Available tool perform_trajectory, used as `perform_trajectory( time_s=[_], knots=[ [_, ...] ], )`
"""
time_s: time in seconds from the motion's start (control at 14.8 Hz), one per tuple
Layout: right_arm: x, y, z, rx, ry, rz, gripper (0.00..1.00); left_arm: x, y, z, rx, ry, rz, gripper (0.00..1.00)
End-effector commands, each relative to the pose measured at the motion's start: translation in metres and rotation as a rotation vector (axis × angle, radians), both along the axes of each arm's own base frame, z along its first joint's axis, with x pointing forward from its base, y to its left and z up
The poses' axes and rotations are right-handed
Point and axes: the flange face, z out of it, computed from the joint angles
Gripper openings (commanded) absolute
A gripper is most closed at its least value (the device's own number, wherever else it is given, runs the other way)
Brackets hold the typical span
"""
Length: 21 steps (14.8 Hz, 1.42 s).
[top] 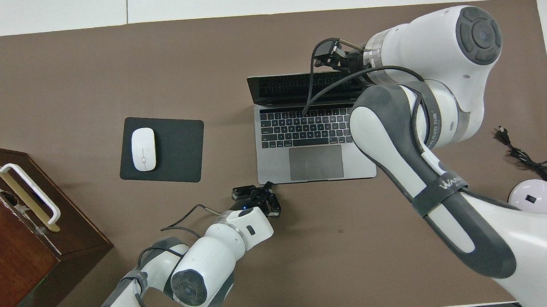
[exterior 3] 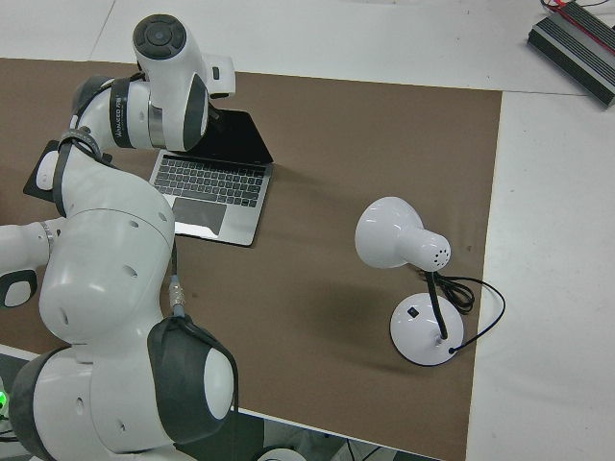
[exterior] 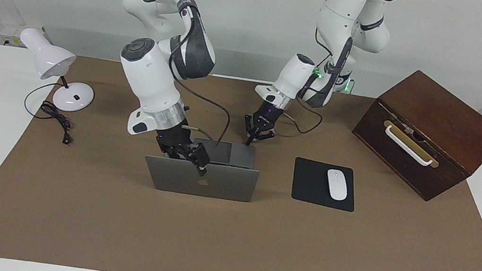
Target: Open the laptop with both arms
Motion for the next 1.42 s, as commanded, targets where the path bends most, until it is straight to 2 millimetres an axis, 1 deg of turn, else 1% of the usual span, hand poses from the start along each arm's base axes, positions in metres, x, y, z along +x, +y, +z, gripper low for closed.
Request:
perform_trajectory(
  time_s=[0.0, 0.13, 0.2, 0.27, 0.47, 0.67, 0.88, 1.01, 1.15, 1.28, 1.35],
  knots=[
    [0.005, -0.033, 0.008, -0.043, 0.004, 0.078, 1.0, 0.013, 0.006, -0.022, 0.028, 0.006, 0.014, 0.0],
    [0.006, -0.047, 0.016, -0.064, 0.001, 0.136, 1.0, 0.016, 0.008, -0.02, 0.026, 0.005, 0.024, 0.0],
    [0.007, -0.06, 0.019, -0.1, 0.008, 0.17, 1.0, 0.017, 0.009, -0.018, 0.022, 0.002, 0.03, 0.0],
    [0.007, -0.072, 0.029, -0.136, 0.003, 0.202, 1.0, 0.018, 0.01, -0.015, 0.019, -0.001, 0.033, 0.0],
    [0.002, -0.102, 0.042, -0.174, 0.013, 0.301, 1.0, 0.021, 0.011, -0.008, 0.0, -0.002, 0.069, 0.0],
    [-0.01, -0.14, 0.061, -0.233, 0.041, 0.388, 1.0, 0.02, 0.012, 0.005, -0.018, 0.007, 0.103, 0.0],
    [-0.032, -0.176, 0.089, -0.304, 0.087, 0.465, 1.0, 0.018, 0.01, 0.031, -0.029, 0.07, 0.147, 0.0],
    [-0.047, -0.209, 0.11, -0.331, 0.103, 0.484, 1.0, 0.016, 0.01, 0.052, -0.05, 0.112, 0.182, 0.0],
    [-0.066, -0.237, 0.132, -0.363, 0.11, 0.502, 1.0, 0.013, 0.01, 0.072, -0.064, 0.164, 0.212, 0.0],
    [-0.085, -0.267, 0.147, -0.382, 0.133, 0.503, 1.0, 0.009, 0.012, 0.093, -0.055, 0.198, 0.207, 0.0],
    [-0.095, -0.28, 0.153, -0.384, 0.142, 0.506, 1.0, 0.007, 0.014, 0.1, -0.05, 0.228, 0.217, 0.0]
  ],
)
